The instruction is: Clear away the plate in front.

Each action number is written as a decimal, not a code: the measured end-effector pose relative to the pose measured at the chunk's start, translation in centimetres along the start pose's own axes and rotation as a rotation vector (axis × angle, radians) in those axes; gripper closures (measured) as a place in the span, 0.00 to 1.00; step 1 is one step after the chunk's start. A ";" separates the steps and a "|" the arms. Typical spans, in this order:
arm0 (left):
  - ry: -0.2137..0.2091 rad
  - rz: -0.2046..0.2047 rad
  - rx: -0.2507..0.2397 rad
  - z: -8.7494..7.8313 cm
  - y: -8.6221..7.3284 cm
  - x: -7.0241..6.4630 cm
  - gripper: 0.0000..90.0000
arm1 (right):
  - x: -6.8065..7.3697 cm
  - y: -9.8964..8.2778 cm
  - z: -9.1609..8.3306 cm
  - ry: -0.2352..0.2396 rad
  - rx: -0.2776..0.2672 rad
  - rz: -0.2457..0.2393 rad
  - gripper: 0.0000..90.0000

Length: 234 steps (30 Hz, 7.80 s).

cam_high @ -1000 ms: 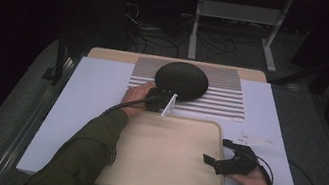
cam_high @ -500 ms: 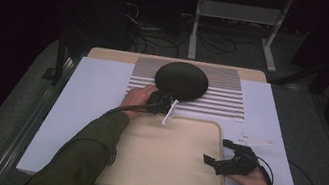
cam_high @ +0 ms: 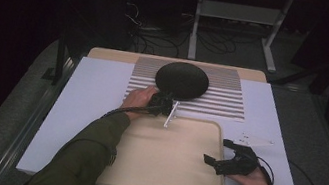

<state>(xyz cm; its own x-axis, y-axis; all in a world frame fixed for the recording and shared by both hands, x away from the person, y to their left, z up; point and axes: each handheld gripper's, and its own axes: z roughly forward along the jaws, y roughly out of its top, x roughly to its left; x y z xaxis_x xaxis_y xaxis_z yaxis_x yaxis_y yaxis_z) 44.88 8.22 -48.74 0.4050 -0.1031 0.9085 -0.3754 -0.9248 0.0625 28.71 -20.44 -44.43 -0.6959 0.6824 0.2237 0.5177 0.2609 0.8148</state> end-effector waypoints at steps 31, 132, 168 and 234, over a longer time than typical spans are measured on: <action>0.016 0.034 -0.007 -7.1 1.3 0.9 0.96 | 0.0 0.0 -0.2 -0.014 -0.006 0.002 0.00; -0.087 -0.047 -0.124 -25.5 2.6 -8.9 0.61 | 0.1 0.1 -0.3 -0.040 -0.006 -0.013 0.00; -0.011 -0.168 -0.012 -24.1 -1.9 -6.0 0.18 | -0.1 0.1 -0.2 -0.044 -0.005 -0.012 0.00; -0.122 -0.731 0.064 -20.6 -8.9 -2.6 0.00 | 0.1 0.1 -0.2 -0.039 -0.001 -0.013 0.00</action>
<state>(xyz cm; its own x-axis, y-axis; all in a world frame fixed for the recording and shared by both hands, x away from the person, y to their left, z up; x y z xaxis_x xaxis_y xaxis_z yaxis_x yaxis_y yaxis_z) 29.98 24.24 -43.16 0.6241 0.5105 0.5915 0.0738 -0.7922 0.6058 28.61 -20.43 -44.22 -0.6829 0.7048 0.1924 0.5083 0.2692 0.8181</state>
